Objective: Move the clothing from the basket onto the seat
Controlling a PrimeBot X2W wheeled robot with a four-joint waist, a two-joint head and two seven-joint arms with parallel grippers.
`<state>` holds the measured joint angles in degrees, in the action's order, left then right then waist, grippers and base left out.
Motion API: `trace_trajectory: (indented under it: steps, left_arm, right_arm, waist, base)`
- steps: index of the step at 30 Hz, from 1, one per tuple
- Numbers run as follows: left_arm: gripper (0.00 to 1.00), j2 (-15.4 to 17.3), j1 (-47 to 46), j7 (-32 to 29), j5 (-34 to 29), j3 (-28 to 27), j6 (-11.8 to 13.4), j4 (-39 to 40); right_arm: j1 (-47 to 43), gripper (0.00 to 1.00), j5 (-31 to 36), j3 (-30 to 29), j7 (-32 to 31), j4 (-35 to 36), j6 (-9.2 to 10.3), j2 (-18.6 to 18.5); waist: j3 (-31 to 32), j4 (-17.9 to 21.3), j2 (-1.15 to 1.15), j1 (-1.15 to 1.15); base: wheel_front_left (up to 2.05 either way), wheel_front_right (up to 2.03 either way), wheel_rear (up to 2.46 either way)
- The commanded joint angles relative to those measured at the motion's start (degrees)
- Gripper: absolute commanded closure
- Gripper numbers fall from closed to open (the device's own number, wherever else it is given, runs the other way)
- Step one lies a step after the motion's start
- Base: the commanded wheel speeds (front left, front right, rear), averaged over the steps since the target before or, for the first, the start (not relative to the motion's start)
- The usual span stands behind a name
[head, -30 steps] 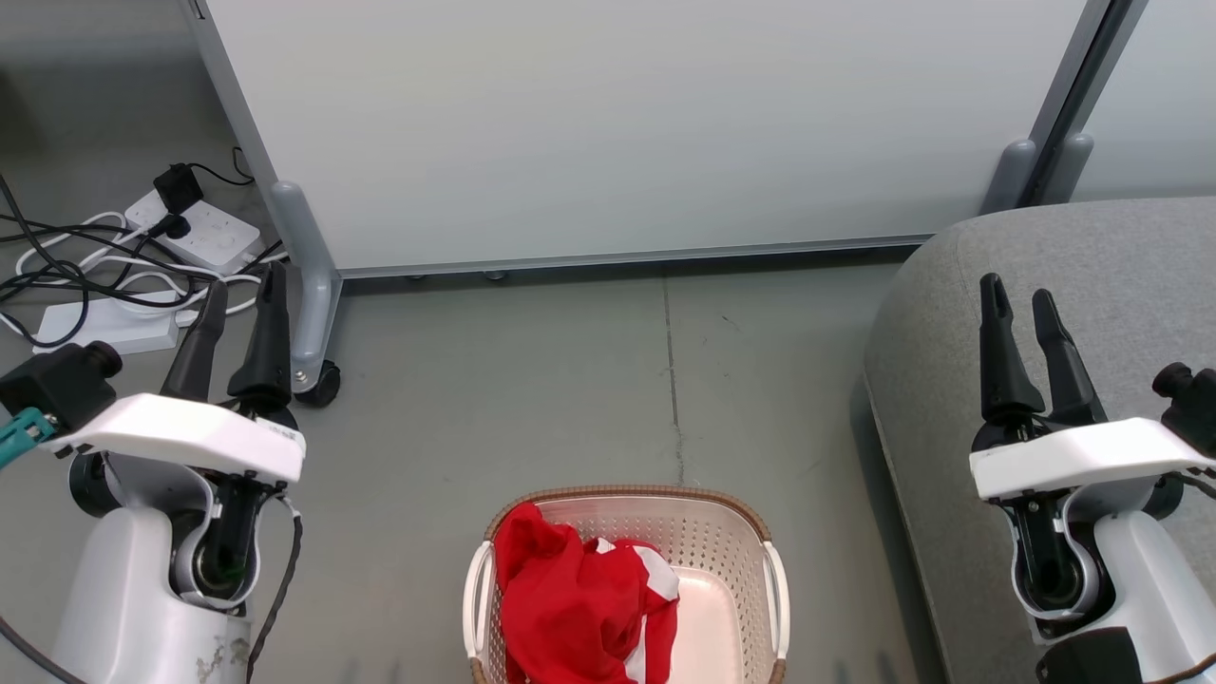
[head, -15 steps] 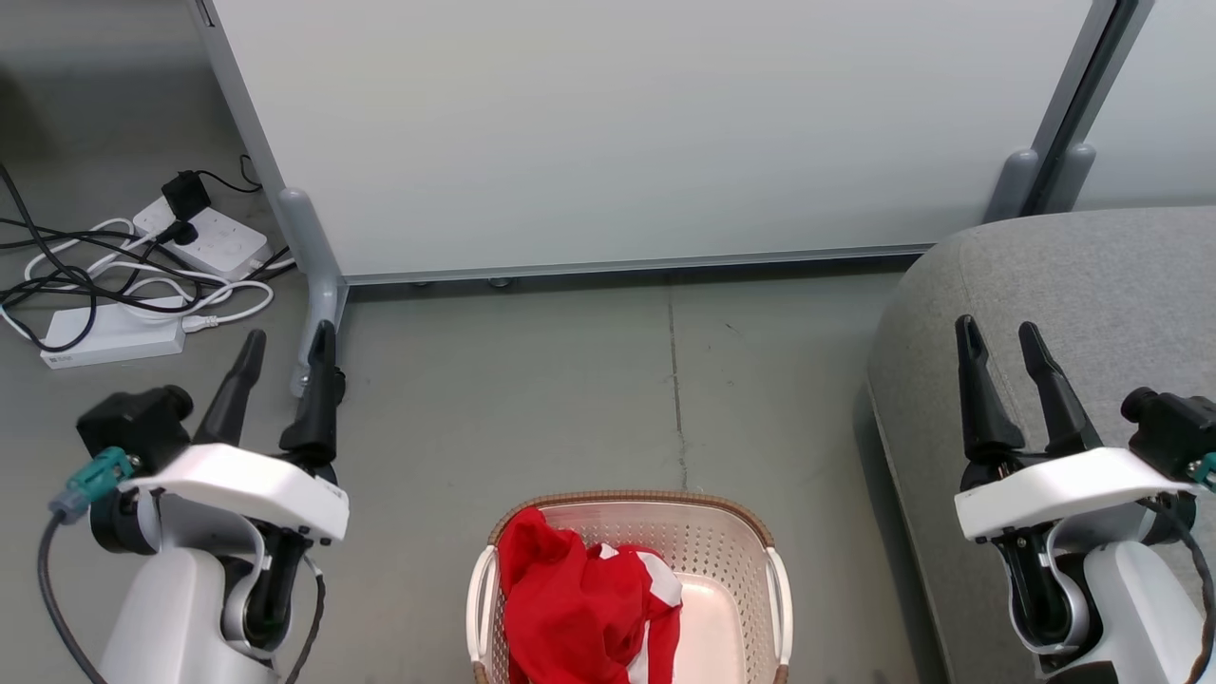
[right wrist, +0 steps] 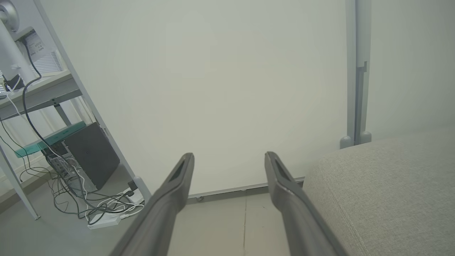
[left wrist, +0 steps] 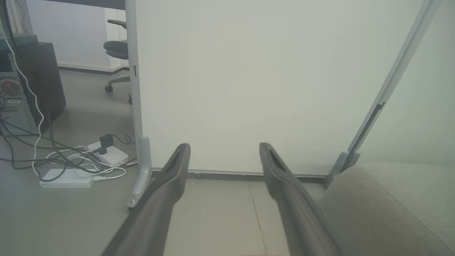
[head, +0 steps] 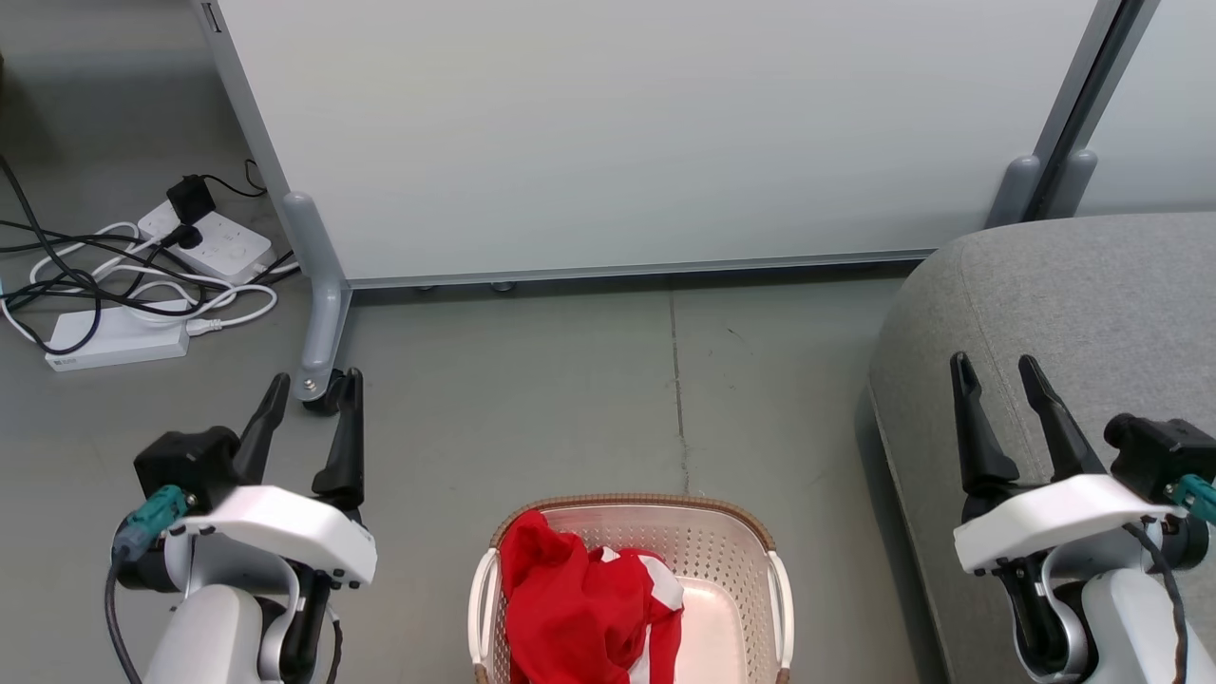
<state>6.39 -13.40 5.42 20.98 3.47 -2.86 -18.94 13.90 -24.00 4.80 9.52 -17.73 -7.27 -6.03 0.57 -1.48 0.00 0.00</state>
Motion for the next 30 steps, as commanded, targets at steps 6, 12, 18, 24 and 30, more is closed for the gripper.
trace_trajectory:
  steps: [6,12,18,24,30]
  left_arm:
    - [0.00,0.18,1.38,1.67,-3.79,0.84,1.42,0.88]
    - [0.00,-0.06,2.53,2.60,-5.82,1.60,2.01,1.02]
    - [0.00,-0.22,3.70,3.55,-7.98,2.35,2.61,1.22]
    - [0.00,-0.33,4.82,4.03,-9.83,3.21,2.82,1.19]
    - [0.00,-0.54,5.46,4.33,-11.17,3.88,2.94,1.05]
  right_arm:
    - [-0.91,0.00,4.62,-1.12,-0.60,-0.17,-0.25,0.08]
    - [-1.51,0.00,6.91,-1.81,-0.86,-0.45,-0.27,0.29]
    - [-2.46,0.00,8.91,-2.58,-1.24,-1.11,-0.28,0.48]
    - [-2.88,0.00,10.48,-3.00,-1.40,-1.81,-0.30,0.37]
    - [-3.67,0.00,12.59,-3.36,-1.52,-2.13,-0.31,0.03]
  waist:
    - [0.20,-0.07,0.00,0.00]
    - [0.40,-0.18,0.00,0.00]
    - [0.64,-0.37,0.00,0.00]
    - [1.06,-0.54,0.00,0.00]
    - [1.37,-0.74,0.00,0.00]
  base:
    - [0.00,0.00,0.00]
    - [0.00,0.00,0.00]
    - [0.00,0.00,0.00]
    - [0.00,0.00,0.00]
    - [0.00,0.00,0.00]
